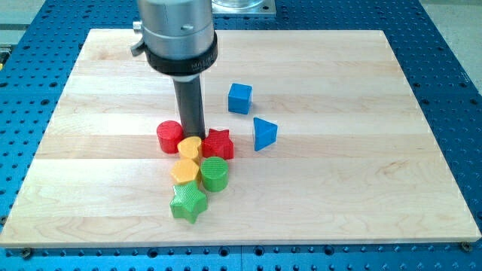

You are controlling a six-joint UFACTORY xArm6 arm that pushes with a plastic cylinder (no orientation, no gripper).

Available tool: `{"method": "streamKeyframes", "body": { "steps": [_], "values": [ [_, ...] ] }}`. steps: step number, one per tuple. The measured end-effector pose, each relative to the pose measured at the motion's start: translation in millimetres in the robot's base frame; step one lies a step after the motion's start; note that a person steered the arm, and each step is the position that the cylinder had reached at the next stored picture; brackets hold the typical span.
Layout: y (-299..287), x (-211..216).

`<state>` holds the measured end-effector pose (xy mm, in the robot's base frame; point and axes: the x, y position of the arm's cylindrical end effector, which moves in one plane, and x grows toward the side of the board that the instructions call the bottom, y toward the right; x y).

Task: Move the blue triangle to the bottom right of the blue cube

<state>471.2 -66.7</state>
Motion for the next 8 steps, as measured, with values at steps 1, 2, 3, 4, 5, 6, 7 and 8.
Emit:
{"method": "streamKeyframes", "body": {
  "steps": [1,2,3,4,5,6,7,8],
  "values": [
    [35.5,-37.9],
    [72.2,-16.1],
    [73.5,8.4],
    [42.2,8.5],
    [49.6,21.1],
    [94.5,29.1],
    [130.8,19.8],
    [129.1,-12.3]
  ]
}}
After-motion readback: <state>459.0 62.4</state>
